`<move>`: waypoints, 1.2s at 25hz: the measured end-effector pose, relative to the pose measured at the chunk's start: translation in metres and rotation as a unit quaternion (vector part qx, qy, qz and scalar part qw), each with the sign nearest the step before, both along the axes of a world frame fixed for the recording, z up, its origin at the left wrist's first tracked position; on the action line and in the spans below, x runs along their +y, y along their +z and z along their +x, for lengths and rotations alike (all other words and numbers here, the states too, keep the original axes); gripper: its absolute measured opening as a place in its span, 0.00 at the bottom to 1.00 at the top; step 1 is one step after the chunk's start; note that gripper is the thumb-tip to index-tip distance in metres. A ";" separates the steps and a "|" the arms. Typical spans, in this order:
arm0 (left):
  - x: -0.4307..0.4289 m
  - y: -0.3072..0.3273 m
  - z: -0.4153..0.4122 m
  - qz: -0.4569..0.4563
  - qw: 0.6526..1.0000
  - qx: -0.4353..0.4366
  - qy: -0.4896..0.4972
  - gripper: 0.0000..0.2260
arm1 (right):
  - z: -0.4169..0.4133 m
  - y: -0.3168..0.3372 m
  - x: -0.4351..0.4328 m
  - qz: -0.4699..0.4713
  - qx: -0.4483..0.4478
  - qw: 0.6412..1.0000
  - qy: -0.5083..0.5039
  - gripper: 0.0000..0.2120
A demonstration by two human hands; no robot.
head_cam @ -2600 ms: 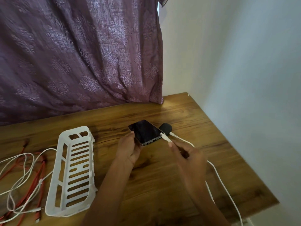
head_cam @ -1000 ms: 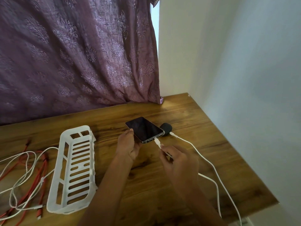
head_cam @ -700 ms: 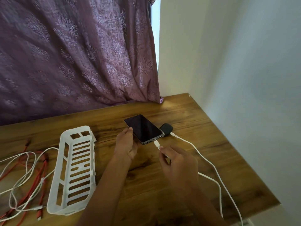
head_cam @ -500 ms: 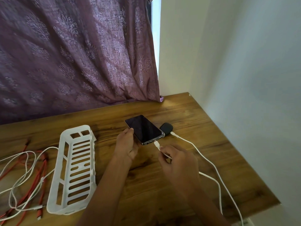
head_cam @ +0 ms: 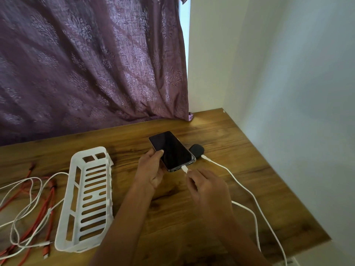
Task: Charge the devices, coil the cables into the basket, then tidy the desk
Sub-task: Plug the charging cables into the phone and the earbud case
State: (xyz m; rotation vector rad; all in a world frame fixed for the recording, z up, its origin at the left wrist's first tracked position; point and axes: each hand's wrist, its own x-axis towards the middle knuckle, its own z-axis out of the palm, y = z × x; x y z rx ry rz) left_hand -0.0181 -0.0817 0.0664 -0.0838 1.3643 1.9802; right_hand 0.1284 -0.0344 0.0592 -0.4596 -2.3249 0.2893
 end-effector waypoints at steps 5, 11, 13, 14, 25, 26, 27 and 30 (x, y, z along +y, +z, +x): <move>0.000 -0.004 0.001 -0.005 1.000 -0.003 0.007 0.14 | -0.001 -0.005 0.003 -0.011 -0.020 0.999 0.024 0.06; 0.001 -0.032 0.013 -0.016 0.998 -0.038 0.051 0.17 | -0.005 -0.014 0.023 -0.283 -0.157 0.946 -0.020 0.22; 0.000 -0.046 0.019 -0.034 0.997 -0.043 0.044 0.18 | -0.012 -0.017 0.031 -0.349 -0.154 0.924 -0.031 0.25; 0.000 -0.052 0.022 -0.042 0.998 -0.042 0.037 0.18 | -0.016 -0.022 0.035 -0.372 -0.154 0.915 -0.034 0.23; 0.012 -0.095 0.025 -0.220 0.972 0.072 0.041 0.15 | -0.038 -0.060 0.056 -0.515 -0.154 0.839 -0.085 0.15; 0.013 -0.096 0.025 -0.271 0.957 0.098 0.042 0.14 | -0.039 -0.061 0.056 -0.506 -0.159 0.843 -0.086 0.15; 0.015 -0.094 0.025 -0.321 0.937 0.131 0.035 0.13 | -0.039 -0.061 0.056 -0.496 -0.166 0.848 -0.087 0.16; 0.012 -0.088 0.023 -0.413 0.877 0.244 -0.032 0.11 | -0.038 -0.061 0.055 -0.461 -0.187 0.863 -0.090 0.16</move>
